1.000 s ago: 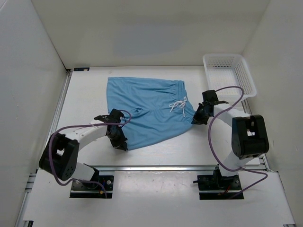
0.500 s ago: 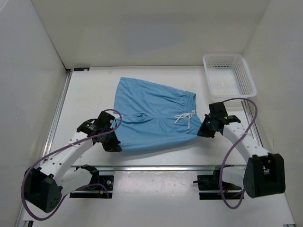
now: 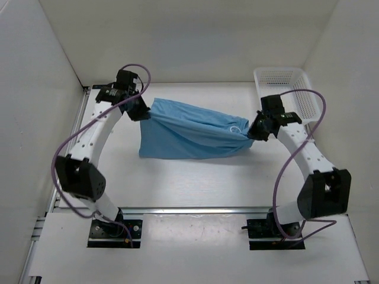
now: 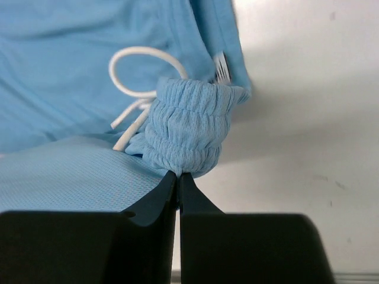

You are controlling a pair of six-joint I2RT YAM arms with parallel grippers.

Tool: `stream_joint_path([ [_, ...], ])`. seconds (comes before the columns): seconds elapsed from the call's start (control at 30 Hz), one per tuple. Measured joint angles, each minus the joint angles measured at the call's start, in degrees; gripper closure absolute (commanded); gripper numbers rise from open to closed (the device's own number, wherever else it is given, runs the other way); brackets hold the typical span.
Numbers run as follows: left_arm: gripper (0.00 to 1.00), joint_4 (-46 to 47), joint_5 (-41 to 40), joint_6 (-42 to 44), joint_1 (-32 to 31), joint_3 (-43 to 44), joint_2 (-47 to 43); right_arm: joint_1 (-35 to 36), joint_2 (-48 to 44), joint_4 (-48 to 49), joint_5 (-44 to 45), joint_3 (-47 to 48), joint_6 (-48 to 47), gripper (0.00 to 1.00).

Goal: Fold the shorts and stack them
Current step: Fold the shorts

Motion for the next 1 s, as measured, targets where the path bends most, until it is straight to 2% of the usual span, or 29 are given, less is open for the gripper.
stream_joint_path([
  [0.27, 0.90, -0.52, -1.86, 5.73, 3.67, 28.44, 27.32, 0.22, 20.13, 2.19, 1.99, 17.88, -0.22, 1.00],
  [0.3, 0.90, -1.33, -1.79, 6.25, 3.78, 33.33, 30.95, 0.20, 22.91, 2.03, 2.05, 20.52, -0.17, 0.94],
  [0.33, 0.86, -1.36, -1.68, 6.73, 3.93, 37.77, 34.45, 0.15, 25.83, 1.92, 2.10, 23.56, -0.17, 0.83],
  [0.37, 0.69, -1.51, -1.46, 7.17, 4.11, 42.38, 37.83, 0.15, 28.85, 2.01, 2.14, 26.71, -0.22, 0.71],
  [0.4, 0.48, -1.57, -0.92, 7.74, 4.35, 46.69, 41.16, 0.04, 31.80, 2.40, 2.05, 29.49, -0.11, 0.48],
  [0.43, 0.19, -1.40, 0.04, 8.31, 4.63, 50.90, 44.61, -0.02, 34.18, 2.27, 1.92, 32.20, 0.28, 0.33],
  [0.47, 0.09, -0.96, 1.01, 8.68, 5.01, 54.25, 47.71, -0.17, 36.81, 2.58, 1.92, 35.01, 0.44, 0.21],
  [0.5, 0.06, -0.50, 2.12, 8.76, 5.35, 56.39, 50.03, -0.33, 38.64, 3.43, 1.95, 36.83, 0.68, 0.12],
  [0.57, 0.03, 0.44, 3.85, 9.14, 6.05, 55.58, 52.15, -0.63, 39.71, 4.59, 2.01, 37.51, 0.90, 0.09],
  [0.67, 0.00, 1.38, 4.52, 10.36, 6.75, 45.77, 49.64, -0.83, 38.03, 5.81, 2.67, 35.98, 0.92, 0.09],
  [0.77, 0.01, 1.44, 3.65, 12.07, 7.13, 34.21, 44.44, -0.85, 32.30, 6.86, 3.50, 29.88, 0.72, 0.20],
  [0.83, 0.03, 1.20, 2.86, 13.03, 7.26, 26.67, 39.82, -0.83, 26.99, 7.26, 3.43, 24.02, 0.66, 0.24],
  [0.9, 0.03, 1.33, 2.60, 13.62, 7.58, 19.69, 34.77, -0.87, 22.14, 7.67, 2.62, 18.16, 0.74, 0.24],
  [1.0, 0.00, 2.84, 3.10, 13.84, 8.50, 11.39, 29.00, -1.01, 18.14, 7.76, 1.03, 11.02, 1.03, 0.13],
])
